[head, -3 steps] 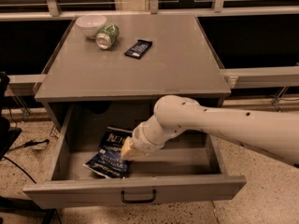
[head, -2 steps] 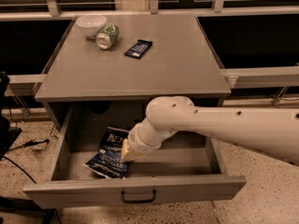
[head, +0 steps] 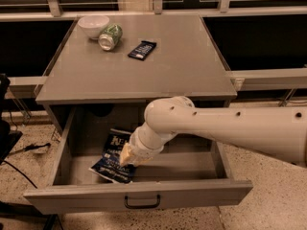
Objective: Pick blue chip bag from top drawer and place on counter
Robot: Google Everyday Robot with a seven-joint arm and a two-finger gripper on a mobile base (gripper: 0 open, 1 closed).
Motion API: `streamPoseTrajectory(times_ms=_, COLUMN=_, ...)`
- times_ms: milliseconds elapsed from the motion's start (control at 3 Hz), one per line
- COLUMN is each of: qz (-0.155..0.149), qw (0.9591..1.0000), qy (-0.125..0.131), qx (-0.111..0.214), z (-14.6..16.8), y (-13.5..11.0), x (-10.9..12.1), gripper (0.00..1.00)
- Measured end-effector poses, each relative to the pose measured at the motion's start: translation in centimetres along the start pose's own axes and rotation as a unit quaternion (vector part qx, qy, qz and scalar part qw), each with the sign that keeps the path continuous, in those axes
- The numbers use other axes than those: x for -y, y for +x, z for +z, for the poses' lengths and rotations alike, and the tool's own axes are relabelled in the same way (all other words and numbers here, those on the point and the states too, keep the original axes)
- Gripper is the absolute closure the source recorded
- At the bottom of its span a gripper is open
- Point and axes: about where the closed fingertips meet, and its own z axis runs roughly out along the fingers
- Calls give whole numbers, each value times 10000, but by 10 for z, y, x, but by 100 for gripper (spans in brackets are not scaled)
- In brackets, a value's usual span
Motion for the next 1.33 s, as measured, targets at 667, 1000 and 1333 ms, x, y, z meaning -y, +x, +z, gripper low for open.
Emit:
streamPoseTrajectory(times_ms=667, qz=226, qw=9994, qy=241, qx=55, z=-6, y=3, x=0, gripper=7)
streamPoseTrajectory(times_ms=1000, qz=226, qw=9994, qy=241, qx=55, z=-7, y=3, x=0, gripper=0)
streamPoseTrajectory(times_ms=1333, qz=184, qw=9998, qy=74, qx=57, z=-5, y=3, x=0, gripper=1)
